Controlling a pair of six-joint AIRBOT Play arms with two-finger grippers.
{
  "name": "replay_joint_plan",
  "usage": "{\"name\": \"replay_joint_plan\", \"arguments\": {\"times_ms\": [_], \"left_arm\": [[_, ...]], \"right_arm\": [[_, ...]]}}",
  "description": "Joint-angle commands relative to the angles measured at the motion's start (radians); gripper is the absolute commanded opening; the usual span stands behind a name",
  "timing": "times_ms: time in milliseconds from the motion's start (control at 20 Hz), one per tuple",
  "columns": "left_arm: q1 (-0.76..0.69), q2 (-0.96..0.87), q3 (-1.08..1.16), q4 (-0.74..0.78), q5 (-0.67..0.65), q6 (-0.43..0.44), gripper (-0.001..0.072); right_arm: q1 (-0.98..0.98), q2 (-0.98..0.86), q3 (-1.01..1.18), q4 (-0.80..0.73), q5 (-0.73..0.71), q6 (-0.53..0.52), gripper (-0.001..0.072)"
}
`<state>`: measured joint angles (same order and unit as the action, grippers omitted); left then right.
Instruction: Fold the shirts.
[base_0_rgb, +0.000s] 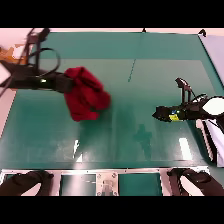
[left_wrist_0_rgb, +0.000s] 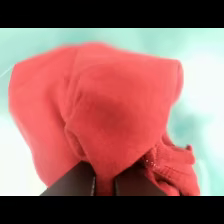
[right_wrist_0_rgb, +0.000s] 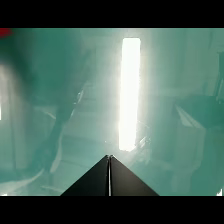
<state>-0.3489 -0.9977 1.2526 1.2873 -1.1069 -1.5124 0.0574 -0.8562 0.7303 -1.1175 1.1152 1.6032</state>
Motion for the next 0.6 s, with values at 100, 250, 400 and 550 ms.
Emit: {"name": "replay_joint_plan", "arguments": {"times_ms": [100,250,400,550], "left_arm": [[-0.161,-0.238,0.031,-0.081,0.179,-0.006,0.0587],[-0.137,-0.314,0.031,-0.108,0.067,-0.006,0.0714],[-0.033,-0.294,0.06,-0.051,-0.142,-0.006,0.0714],[0.075,-0.267,0.05,-0.046,-0.357,-0.034,0.0713]], "right_arm": [[0.0,0.001,0.0,0.0,0.0,0.0,0.0016],[0.0,0.001,0.0,0.0,0.0,0.0,0.0016],[0.0,0.001,0.0,0.0,0.0,0.0,0.0016],[0.0,0.001,0.0,0.0,0.0,0.0,0.0016]]}}
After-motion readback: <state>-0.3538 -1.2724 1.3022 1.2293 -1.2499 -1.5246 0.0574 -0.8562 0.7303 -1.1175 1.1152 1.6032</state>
